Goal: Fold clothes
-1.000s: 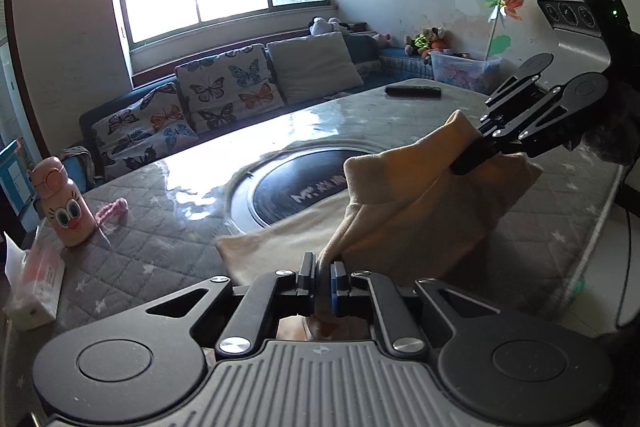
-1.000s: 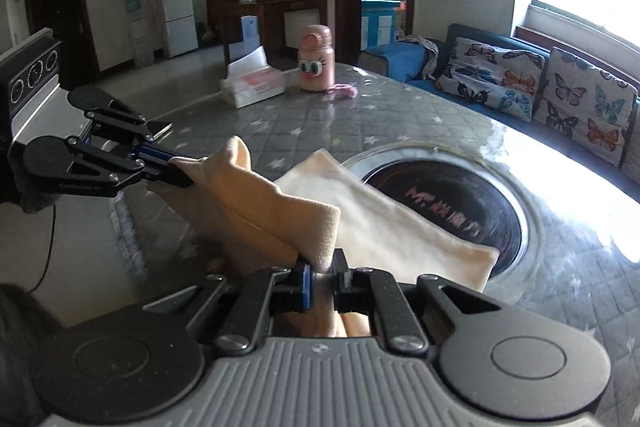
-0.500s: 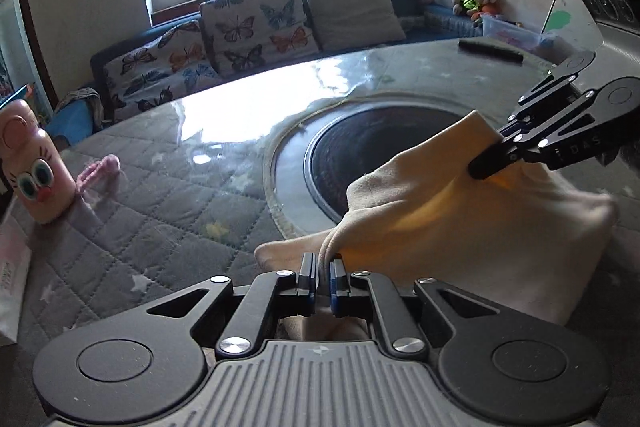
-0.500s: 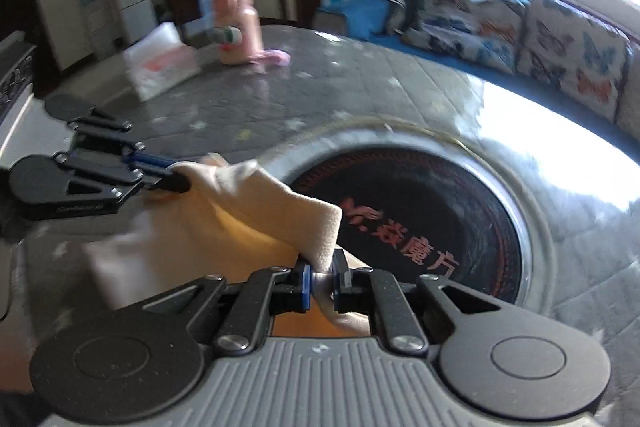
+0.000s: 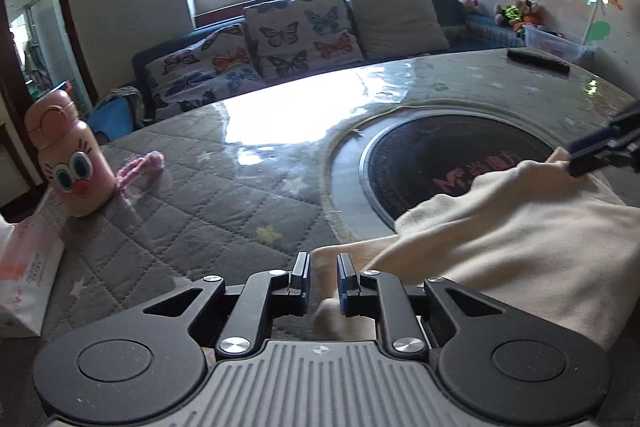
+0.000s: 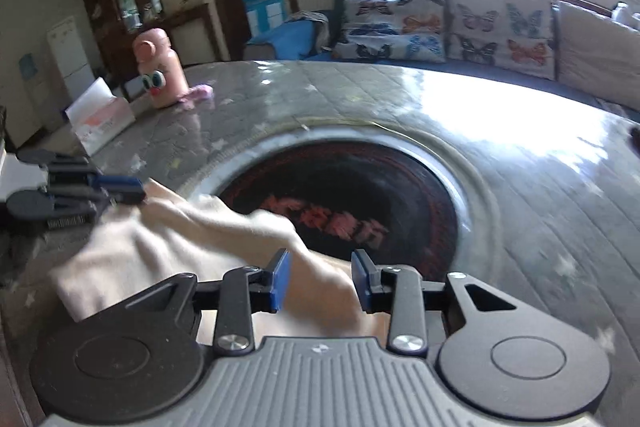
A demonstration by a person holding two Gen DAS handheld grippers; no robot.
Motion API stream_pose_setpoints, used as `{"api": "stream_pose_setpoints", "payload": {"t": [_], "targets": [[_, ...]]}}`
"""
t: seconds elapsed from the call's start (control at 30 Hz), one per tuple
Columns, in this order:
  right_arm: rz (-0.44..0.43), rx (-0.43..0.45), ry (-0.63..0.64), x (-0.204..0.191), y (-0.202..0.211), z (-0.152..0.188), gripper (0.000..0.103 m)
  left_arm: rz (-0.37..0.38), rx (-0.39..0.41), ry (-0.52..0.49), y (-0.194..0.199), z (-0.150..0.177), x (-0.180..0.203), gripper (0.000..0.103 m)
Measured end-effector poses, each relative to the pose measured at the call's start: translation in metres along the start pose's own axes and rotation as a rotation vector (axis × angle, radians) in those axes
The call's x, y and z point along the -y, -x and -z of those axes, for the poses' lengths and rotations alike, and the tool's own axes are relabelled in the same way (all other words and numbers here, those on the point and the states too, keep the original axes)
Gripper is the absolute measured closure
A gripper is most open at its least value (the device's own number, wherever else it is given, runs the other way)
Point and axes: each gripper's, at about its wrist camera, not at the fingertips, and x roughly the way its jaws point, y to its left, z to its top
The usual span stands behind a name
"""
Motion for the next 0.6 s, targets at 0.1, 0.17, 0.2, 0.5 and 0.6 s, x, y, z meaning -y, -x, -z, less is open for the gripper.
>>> {"api": "stream_pose_setpoints", "payload": {"t": [0.1,0.17,0.2,0.5,0.6], "targets": [[0.027,-0.009,-0.016,0.004,0.004,0.008,0.07,-0.01,0.021,0.027,0.008,-0.004,-0.003,0.086],[0.012,-0.006,-0.035,0.005,0.002,0.01,0.07,-0.003,0.045,0.034,0.017,-0.007,-0.002,0.086],[0.011,-0.002,-0.041,0.005,0.001,0.01,0.07,0.003,0.056,0.033,0.022,-0.008,0.0,0.086],[0.149,0.009,-0.023,-0.005,-0.016,0.012,0.074,0.142,0.049,0.001,0.039,-0.004,0.035,0.087],[0.135,0.045,-0.011,-0.013,-0.008,0.004,0.074,0.163,0.018,-0.013,0.024,-0.006,0.044,0.087]]}}
